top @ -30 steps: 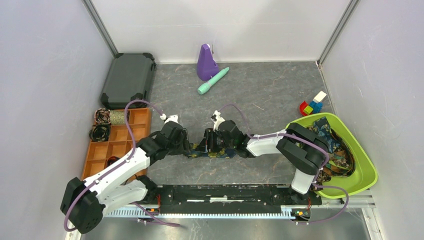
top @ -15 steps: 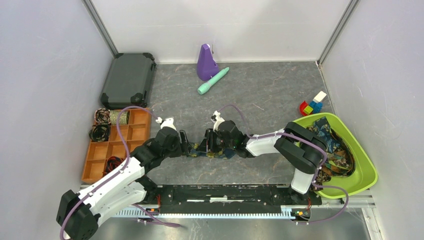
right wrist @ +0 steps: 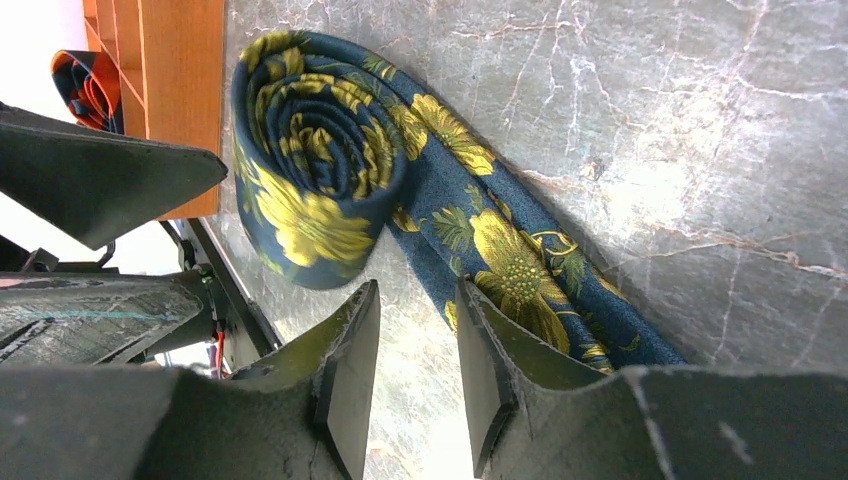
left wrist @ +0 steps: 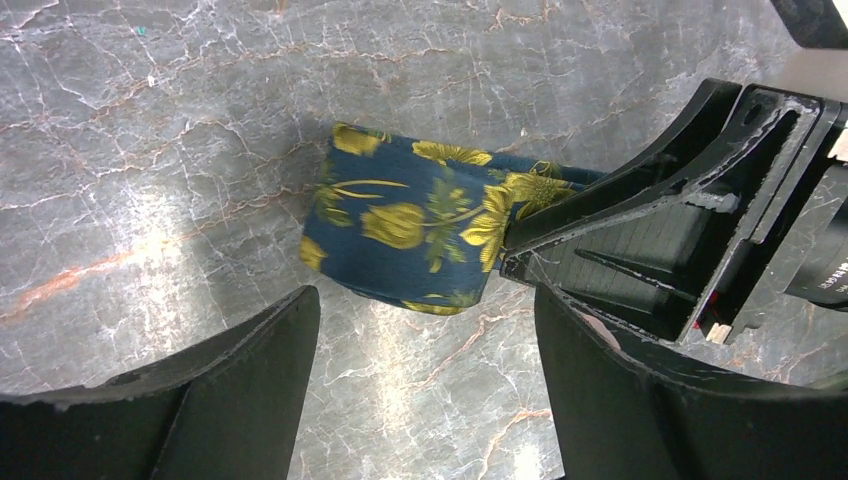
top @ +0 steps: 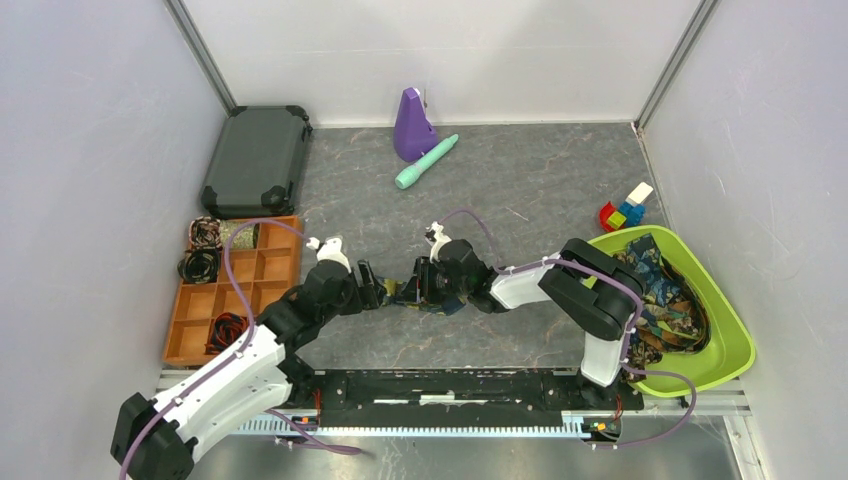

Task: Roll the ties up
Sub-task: Roll the tie at the center of the board.

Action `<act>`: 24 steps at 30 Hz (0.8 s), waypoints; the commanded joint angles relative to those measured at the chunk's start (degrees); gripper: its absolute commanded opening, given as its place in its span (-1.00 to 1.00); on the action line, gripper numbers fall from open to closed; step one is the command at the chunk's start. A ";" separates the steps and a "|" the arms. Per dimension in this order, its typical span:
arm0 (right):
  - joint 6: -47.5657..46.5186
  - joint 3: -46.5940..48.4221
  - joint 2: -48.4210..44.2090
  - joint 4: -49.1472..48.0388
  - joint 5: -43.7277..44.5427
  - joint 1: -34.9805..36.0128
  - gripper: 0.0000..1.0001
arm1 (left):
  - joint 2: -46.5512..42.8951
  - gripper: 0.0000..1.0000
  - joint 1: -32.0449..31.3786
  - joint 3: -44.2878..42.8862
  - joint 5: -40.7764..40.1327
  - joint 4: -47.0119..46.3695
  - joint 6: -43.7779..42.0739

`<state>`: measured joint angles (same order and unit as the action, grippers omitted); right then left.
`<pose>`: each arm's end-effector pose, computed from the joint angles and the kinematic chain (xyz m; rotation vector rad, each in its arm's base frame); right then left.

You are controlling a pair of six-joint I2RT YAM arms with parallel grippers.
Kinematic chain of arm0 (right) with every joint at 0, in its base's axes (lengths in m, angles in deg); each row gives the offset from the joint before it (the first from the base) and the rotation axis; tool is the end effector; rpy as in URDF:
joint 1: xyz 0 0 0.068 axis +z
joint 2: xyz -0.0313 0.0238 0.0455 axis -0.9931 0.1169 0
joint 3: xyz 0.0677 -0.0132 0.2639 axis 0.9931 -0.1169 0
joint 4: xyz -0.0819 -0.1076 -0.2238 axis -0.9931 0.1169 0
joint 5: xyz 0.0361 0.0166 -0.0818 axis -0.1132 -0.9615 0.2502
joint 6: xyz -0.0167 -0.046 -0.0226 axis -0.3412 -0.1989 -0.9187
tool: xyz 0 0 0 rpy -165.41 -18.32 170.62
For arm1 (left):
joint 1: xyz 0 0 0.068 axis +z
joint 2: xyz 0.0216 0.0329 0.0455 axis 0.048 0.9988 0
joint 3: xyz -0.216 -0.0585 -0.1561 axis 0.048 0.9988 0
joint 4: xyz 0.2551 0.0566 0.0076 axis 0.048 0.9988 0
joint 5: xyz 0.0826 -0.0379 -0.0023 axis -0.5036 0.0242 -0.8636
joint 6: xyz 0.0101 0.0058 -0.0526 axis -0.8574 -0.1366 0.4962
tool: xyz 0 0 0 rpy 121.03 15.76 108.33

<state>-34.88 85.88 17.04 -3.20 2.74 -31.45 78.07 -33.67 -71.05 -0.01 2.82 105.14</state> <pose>0.2091 0.2814 0.1199 -0.1576 2.4344 1.2629 0.1307 -0.0886 0.1961 -0.1537 2.3016 -0.4946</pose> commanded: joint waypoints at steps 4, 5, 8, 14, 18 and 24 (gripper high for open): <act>-2.18 1.82 -0.62 -1.13 -1.67 -0.89 -0.19 | -2.06 0.70 0.36 0.01 -3.90 -2.76 -0.61; -2.60 1.91 -1.16 -0.67 -1.85 -0.98 -0.18 | -2.65 0.68 0.28 -0.88 -4.92 -1.09 -0.09; -5.06 2.57 -3.66 2.56 -1.45 -1.38 -0.17 | -4.87 0.59 0.30 -4.47 -11.67 8.20 4.59; -13.32 9.18 -6.50 13.65 0.63 -2.82 -0.14 | -5.89 0.20 0.17 -9.59 -14.50 24.09 14.35; -19.21 17.21 -3.79 20.09 1.47 -3.39 -0.14 | -6.63 0.06 -0.57 -7.10 -11.05 25.00 18.51; -26.66 31.98 6.87 28.97 1.00 -3.86 -0.34 | -5.88 -0.20 -1.69 -2.14 -7.33 22.04 23.08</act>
<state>-53.90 109.60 17.30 17.67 3.46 -35.04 71.99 -34.52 -75.97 -9.91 25.42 122.12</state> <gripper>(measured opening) 0.372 0.417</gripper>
